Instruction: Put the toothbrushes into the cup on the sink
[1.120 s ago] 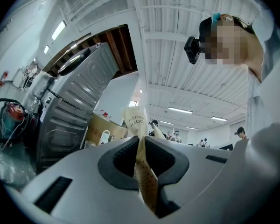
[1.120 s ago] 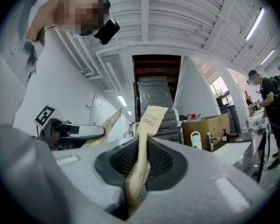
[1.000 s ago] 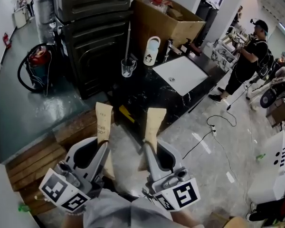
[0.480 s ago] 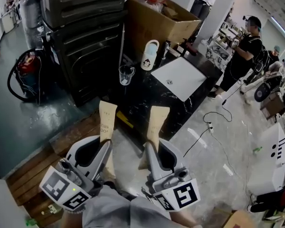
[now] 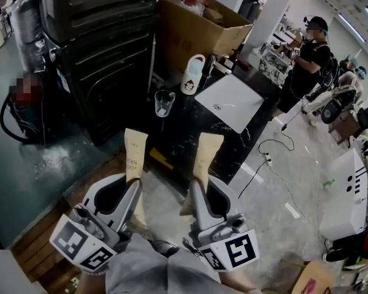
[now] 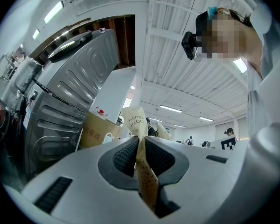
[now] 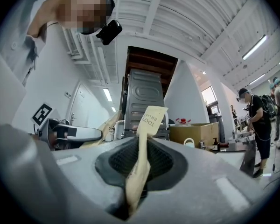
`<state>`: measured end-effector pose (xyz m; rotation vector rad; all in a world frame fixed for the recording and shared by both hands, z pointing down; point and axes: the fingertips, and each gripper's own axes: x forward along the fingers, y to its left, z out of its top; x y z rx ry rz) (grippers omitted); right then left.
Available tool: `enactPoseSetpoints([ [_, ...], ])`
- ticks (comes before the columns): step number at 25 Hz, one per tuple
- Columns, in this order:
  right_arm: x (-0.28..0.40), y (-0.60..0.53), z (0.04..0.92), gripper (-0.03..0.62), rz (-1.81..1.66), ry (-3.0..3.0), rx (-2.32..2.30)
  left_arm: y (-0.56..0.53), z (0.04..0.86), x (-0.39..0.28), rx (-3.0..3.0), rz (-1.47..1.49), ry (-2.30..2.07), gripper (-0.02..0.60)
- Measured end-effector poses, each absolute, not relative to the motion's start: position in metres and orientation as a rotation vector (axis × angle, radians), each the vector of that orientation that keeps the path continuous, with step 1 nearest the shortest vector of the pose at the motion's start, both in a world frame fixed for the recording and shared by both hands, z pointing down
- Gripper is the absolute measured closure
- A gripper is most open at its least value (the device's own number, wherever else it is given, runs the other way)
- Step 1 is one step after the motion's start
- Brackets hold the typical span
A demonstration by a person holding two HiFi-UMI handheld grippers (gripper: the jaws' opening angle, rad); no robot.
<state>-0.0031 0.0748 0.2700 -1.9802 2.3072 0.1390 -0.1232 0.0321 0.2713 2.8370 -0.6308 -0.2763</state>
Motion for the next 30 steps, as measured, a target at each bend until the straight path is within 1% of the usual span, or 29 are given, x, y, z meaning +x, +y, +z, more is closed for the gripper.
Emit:
enactPoseSetpoints([
  [9, -0.012, 0.057, 0.268, 0.546, 0.144, 2.262, -2.030, 0.012, 0.270, -0.138, 2.852, -0.276, -0.585, 0.540],
  [19, -0.007, 0.042, 0.269, 0.546, 0.168, 2.265, -2.048, -0.003, 0.275, -0.136, 2.840, -0.273, -0.594, 0.540],
  [30, 0.027, -0.003, 0.271, 0.546, 0.171, 2.323, -1.980, -0.040, 0.275, -0.107, 2.825, -0.284, -0.685, 0.540],
])
